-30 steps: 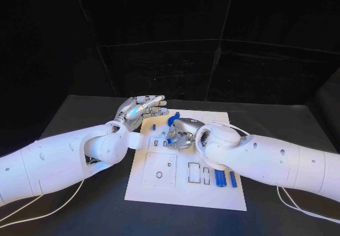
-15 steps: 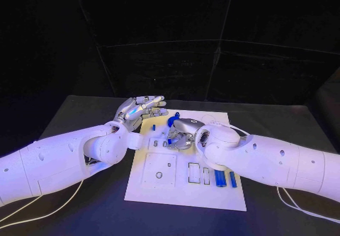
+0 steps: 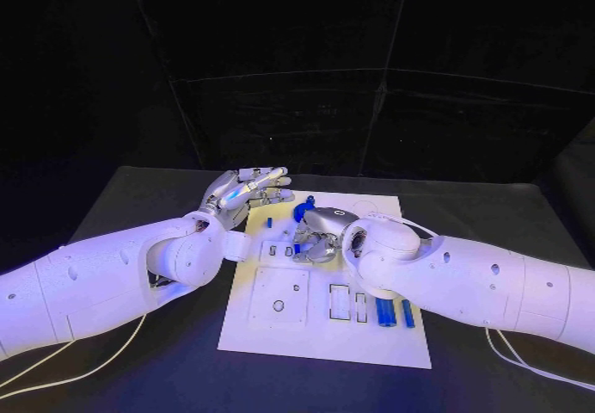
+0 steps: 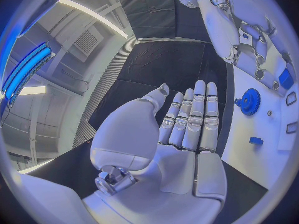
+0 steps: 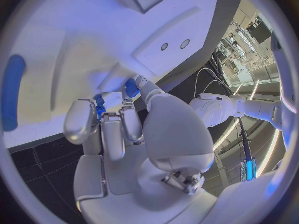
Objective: Assemble the parts on the task board
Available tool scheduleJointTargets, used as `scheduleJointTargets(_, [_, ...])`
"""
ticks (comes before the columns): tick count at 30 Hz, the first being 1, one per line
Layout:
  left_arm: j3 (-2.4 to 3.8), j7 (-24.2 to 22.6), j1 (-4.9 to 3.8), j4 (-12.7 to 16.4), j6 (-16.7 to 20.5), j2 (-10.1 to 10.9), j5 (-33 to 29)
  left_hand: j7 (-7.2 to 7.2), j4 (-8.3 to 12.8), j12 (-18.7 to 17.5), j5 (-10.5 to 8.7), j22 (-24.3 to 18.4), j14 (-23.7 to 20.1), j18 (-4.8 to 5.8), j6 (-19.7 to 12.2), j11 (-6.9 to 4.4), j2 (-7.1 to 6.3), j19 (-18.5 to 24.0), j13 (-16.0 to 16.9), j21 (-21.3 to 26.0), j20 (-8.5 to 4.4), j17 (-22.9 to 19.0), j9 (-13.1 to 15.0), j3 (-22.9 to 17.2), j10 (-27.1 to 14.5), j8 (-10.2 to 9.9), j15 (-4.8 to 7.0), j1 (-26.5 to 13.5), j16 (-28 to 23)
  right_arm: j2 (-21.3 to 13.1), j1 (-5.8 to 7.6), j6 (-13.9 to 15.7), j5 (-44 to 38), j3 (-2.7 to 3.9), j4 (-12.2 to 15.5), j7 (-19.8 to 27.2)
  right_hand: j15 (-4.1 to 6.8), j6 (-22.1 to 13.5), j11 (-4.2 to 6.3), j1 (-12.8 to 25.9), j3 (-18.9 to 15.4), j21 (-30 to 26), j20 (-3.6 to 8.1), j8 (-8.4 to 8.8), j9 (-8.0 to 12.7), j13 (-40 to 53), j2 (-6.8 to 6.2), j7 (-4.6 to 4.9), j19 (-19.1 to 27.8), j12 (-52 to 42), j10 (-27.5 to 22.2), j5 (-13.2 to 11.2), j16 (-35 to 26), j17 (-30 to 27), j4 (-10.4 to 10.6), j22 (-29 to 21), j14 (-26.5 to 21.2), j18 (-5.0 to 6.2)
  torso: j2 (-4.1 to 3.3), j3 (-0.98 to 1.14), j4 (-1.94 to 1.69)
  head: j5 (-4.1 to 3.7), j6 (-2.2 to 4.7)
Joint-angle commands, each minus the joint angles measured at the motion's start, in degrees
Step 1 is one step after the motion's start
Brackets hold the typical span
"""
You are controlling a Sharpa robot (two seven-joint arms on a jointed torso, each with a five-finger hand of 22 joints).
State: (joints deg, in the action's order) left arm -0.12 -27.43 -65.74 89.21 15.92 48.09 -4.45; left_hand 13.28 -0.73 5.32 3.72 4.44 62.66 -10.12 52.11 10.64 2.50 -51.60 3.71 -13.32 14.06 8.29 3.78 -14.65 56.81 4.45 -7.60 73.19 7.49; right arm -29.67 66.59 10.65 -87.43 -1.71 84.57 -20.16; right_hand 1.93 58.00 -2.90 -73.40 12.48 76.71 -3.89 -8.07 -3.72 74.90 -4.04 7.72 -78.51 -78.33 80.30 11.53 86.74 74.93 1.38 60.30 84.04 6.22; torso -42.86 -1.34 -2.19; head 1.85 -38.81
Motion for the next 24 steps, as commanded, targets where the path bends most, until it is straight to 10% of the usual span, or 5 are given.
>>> scheduleJointTargets(1, [0.02,0.00,-0.09,0.01,-0.55,0.01,0.14,0.58,0.02,-0.35,0.21,-0.05,0.43,-0.42,0.28,0.02,-0.32,-0.51,-0.07,0.28,0.08,0.09,-0.03,-0.26,0.56,-0.23,-0.16,0.08,-0.19,-0.06,-0.40,-1.85,-0.05,-0.39,-0.45,-1.45,-0.49,-1.18,-0.08,0.47,-0.98,-0.26,-0.52,0.66,0.02,-0.52,-1.09,0.25,-0.04,0.53,-0.74,0.36,-0.22,6.10,0.37,-0.12,4.17,-0.74,0.01,-0.04,-0.04,-0.08,-0.02])
scheduleJointTargets(24, [0.02,-0.11,-0.09,-0.08,-0.53,0.05,0.14,0.61,-0.02,-0.40,0.20,-0.08,0.43,-0.42,0.25,0.06,-0.33,-0.52,-0.08,0.30,0.09,0.11,-0.04,-0.33,0.51,-0.26,-0.18,-0.12,-0.24,-0.84,-0.65,8.06,1.90,-0.39,0.90,0.70,-1.41,-7.01,-1.16,-0.66,-5.77,-0.33,-1.41,1.61,-0.15,-6.38,-2.71,1.42,-0.11,4.78,-5.13,0.96,-0.36,6.00,2.23,-0.02,4.10,-0.76,0.03,-0.01,-0.07,-0.53,0.14])
